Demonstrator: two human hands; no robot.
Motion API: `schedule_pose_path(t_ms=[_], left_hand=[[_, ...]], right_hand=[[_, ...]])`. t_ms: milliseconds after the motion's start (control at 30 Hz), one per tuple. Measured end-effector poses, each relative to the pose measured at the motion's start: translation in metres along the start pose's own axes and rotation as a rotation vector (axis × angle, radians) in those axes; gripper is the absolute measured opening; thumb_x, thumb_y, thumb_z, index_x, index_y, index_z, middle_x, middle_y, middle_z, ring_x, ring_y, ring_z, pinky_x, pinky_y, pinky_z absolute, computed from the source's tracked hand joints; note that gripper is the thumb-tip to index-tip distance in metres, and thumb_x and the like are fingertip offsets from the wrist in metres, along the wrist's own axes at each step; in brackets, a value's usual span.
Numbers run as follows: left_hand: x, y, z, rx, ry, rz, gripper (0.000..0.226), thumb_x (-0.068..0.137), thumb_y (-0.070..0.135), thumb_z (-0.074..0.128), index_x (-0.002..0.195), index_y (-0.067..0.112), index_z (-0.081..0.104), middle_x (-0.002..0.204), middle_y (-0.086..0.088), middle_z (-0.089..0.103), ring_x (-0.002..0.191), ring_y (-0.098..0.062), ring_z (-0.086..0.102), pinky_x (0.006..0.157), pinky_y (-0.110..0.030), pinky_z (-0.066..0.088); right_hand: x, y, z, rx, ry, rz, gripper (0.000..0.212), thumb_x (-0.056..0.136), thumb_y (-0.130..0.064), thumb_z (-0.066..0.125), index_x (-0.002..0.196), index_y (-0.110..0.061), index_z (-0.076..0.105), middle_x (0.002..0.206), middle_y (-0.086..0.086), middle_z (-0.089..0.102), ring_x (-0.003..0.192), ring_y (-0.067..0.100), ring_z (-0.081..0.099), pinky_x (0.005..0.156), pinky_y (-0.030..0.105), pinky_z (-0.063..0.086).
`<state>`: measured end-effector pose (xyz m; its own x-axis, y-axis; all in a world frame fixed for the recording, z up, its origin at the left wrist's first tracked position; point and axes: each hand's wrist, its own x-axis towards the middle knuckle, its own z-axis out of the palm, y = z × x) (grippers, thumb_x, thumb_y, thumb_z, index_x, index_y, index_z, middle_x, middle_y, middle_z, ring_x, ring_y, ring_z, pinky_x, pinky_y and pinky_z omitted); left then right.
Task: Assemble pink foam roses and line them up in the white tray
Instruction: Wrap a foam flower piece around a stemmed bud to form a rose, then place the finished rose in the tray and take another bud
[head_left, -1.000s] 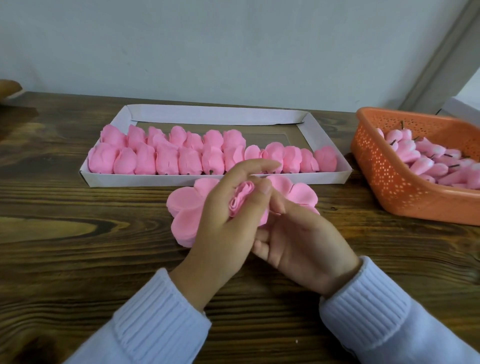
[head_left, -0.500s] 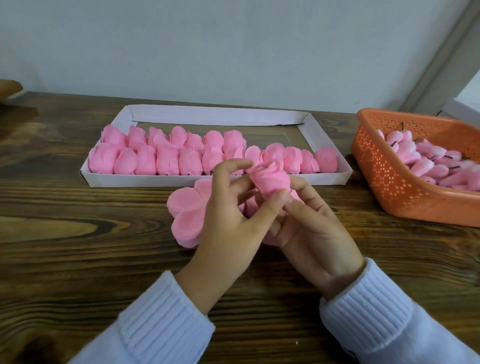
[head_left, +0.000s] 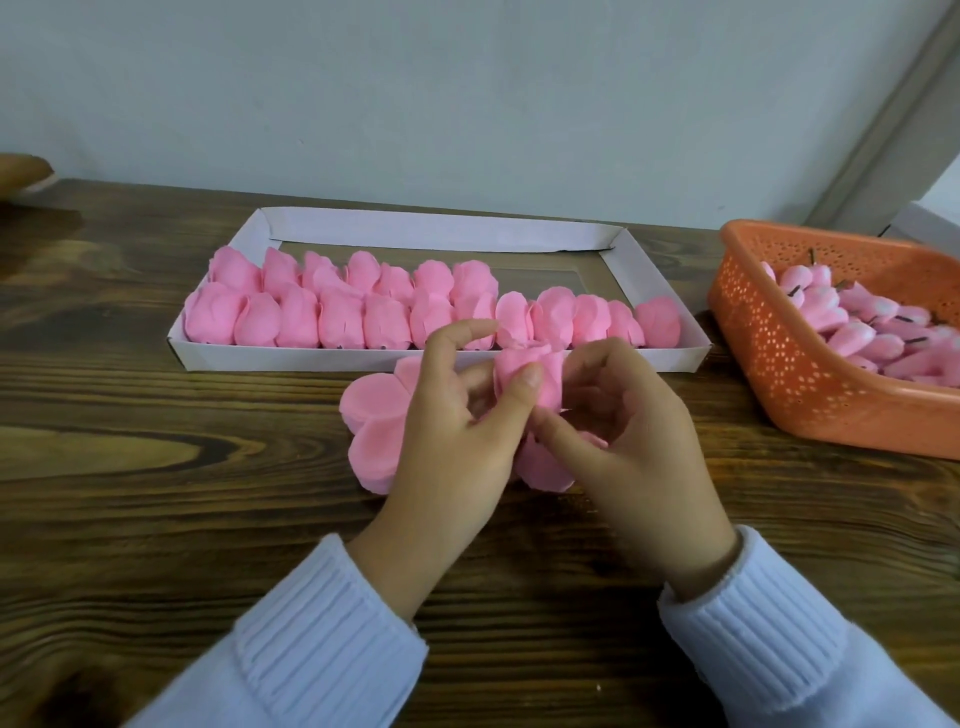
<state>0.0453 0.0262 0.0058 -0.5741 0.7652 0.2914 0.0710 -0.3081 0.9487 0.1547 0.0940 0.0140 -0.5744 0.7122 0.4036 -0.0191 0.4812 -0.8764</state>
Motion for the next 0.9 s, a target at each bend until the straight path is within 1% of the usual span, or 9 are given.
schedule_pose_path(t_ms=[100, 167, 267, 367, 533, 633, 700, 767, 900], left_hand=[[0.000, 0.000, 0.001, 0.018, 0.009, 0.005, 0.025, 0.091, 0.020, 0.059, 0.110, 0.034, 0.049, 0.065, 0.005, 0.066, 0.064, -0.009, 0.059, 0.063, -0.027, 0.052], [-0.001, 0.001, 0.002, 0.009, 0.037, 0.053, 0.028, 0.087, 0.032, 0.054, 0.114, 0.031, 0.046, 0.063, 0.010, 0.060, 0.064, -0.001, 0.057, 0.065, -0.018, 0.050], [-0.002, 0.003, 0.002, 0.037, 0.084, 0.100, 0.039, 0.085, 0.036, 0.048, 0.122, 0.028, 0.037, 0.092, 0.014, 0.064, 0.086, 0.009, 0.060, 0.077, -0.006, 0.042], [-0.001, -0.002, -0.001, 0.144, 0.108, 0.100, 0.037, 0.094, 0.024, 0.051, 0.127, 0.026, 0.033, 0.106, 0.013, 0.061, 0.098, 0.015, 0.055, 0.082, -0.001, 0.037], [-0.002, -0.008, -0.002, 0.447, 0.027, 0.168, 0.057, 0.094, 0.035, 0.052, 0.142, 0.020, 0.025, 0.125, 0.007, 0.052, 0.112, 0.005, 0.048, 0.092, 0.001, 0.030], [-0.001, -0.008, -0.004, 0.574, -0.007, 0.209, 0.059, 0.094, 0.039, 0.050, 0.143, 0.016, 0.027, 0.119, 0.007, 0.050, 0.109, -0.001, 0.046, 0.092, 0.001, 0.029], [0.000, -0.009, -0.004, 0.608, -0.025, 0.202, 0.058, 0.092, 0.035, 0.052, 0.142, 0.016, 0.030, 0.111, 0.014, 0.049, 0.104, 0.002, 0.045, 0.089, -0.003, 0.034], [0.001, -0.010, -0.004, 0.627, -0.042, 0.182, 0.060, 0.088, 0.034, 0.053, 0.141, 0.017, 0.031, 0.105, 0.022, 0.047, 0.103, 0.003, 0.045, 0.086, -0.010, 0.038], [0.000, -0.013, -0.004, 0.640, -0.048, 0.167, 0.061, 0.084, 0.035, 0.053, 0.140, 0.023, 0.030, 0.108, 0.018, 0.049, 0.104, 0.001, 0.046, 0.085, -0.012, 0.038]], right_hand=[[0.004, -0.008, -0.002, -0.095, -0.022, 0.002, 0.019, 0.077, -0.009, 0.075, 0.084, -0.011, 0.058, 0.074, 0.004, 0.066, 0.069, 0.017, 0.066, 0.065, 0.021, 0.053], [0.014, -0.012, -0.011, -0.044, -0.078, 0.075, 0.020, 0.077, -0.008, 0.077, 0.082, -0.009, 0.057, 0.072, 0.010, 0.067, 0.065, 0.021, 0.065, 0.062, 0.022, 0.052], [0.047, -0.015, -0.023, 0.083, -0.038, 0.213, 0.025, 0.075, -0.009, 0.077, 0.089, -0.009, 0.056, 0.075, 0.019, 0.065, 0.064, 0.018, 0.064, 0.060, 0.025, 0.051], [0.095, -0.002, -0.030, 0.198, 0.094, 0.262, 0.035, 0.078, -0.005, 0.068, 0.106, -0.020, 0.053, 0.066, 0.004, 0.065, 0.061, 0.015, 0.066, 0.064, 0.027, 0.055], [0.163, 0.031, -0.031, -0.144, -0.043, 0.332, 0.040, 0.085, -0.004, 0.054, 0.114, -0.031, 0.058, 0.109, 0.010, 0.065, 0.078, 0.020, 0.071, 0.075, 0.033, 0.059], [0.179, 0.041, -0.023, -0.391, -0.090, 0.337, 0.043, 0.085, -0.008, 0.057, 0.125, -0.025, 0.055, 0.112, 0.007, 0.063, 0.084, 0.018, 0.068, 0.077, 0.028, 0.059], [0.182, 0.044, -0.017, -0.498, -0.093, 0.301, 0.045, 0.086, -0.012, 0.057, 0.130, -0.022, 0.052, 0.106, 0.005, 0.058, 0.071, 0.009, 0.059, 0.054, 0.004, 0.046], [0.184, 0.048, -0.011, -0.584, -0.106, 0.276, 0.043, 0.088, -0.016, 0.055, 0.130, -0.023, 0.052, 0.099, 0.002, 0.054, 0.064, 0.002, 0.048, 0.038, 0.005, 0.034], [0.189, 0.058, 0.002, -0.581, -0.109, 0.259, 0.043, 0.086, -0.017, 0.058, 0.129, -0.022, 0.053, 0.107, -0.001, 0.053, 0.074, 0.007, 0.054, 0.058, 0.018, 0.038]])
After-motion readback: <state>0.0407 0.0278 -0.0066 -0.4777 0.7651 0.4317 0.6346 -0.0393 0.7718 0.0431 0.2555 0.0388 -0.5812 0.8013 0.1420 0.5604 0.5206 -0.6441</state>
